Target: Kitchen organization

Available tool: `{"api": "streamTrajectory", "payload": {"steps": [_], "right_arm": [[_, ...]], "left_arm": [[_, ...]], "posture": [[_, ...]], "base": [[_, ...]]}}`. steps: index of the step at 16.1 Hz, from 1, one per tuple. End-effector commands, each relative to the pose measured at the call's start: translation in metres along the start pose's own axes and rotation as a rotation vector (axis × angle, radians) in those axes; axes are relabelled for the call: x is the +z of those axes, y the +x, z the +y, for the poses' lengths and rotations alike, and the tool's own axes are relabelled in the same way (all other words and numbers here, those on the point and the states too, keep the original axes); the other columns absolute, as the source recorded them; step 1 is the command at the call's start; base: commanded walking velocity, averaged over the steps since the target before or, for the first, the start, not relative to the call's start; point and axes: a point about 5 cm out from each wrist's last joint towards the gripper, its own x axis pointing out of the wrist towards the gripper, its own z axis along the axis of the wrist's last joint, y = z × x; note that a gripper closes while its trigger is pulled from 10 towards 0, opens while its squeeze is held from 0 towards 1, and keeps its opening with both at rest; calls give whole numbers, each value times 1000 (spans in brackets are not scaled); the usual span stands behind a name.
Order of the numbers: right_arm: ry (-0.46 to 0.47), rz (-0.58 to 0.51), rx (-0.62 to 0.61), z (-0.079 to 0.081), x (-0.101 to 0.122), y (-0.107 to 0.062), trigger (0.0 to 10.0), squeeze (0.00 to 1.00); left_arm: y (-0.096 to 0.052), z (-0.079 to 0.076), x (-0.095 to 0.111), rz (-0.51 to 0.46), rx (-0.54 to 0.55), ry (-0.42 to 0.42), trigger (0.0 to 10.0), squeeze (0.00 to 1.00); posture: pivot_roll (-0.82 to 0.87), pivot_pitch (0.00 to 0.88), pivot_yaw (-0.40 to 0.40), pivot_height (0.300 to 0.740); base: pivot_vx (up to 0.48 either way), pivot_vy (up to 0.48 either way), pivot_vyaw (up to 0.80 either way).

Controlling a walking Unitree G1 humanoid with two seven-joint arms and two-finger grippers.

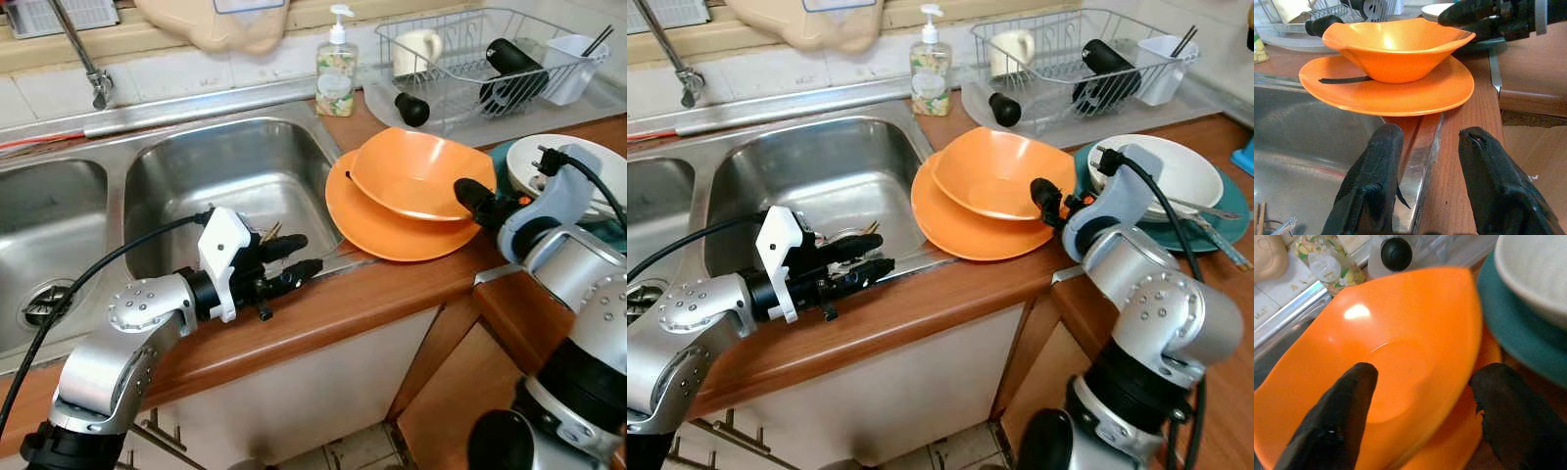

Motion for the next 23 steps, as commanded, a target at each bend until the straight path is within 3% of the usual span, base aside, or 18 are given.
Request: {"api": "streamTrajectory", "payload": {"steps": [1, 10, 18, 23], "right_arm": [[32, 8, 23, 4, 1, 3, 0, 0], [138, 53, 46, 9, -8, 15, 0, 0], [168, 44, 36, 8, -9, 18, 0, 0], [151, -2, 84, 14, -2, 18, 0, 0]], "left_arm": [[0, 0, 5, 4, -5, 19, 10000, 0], [4, 2, 4, 32, -2, 40, 10000, 0], [8, 5, 7, 24, 6, 63, 10000, 0], [11, 14, 13, -15, 78, 61, 10000, 0]], "posture": [[-169, 0, 62, 740], [-160, 0, 60, 740], [-162, 0, 61, 740], [-164, 0, 60, 740]], "base": [[0, 0, 0], [0, 0, 0], [0, 0, 0], [0, 0, 0]]}}
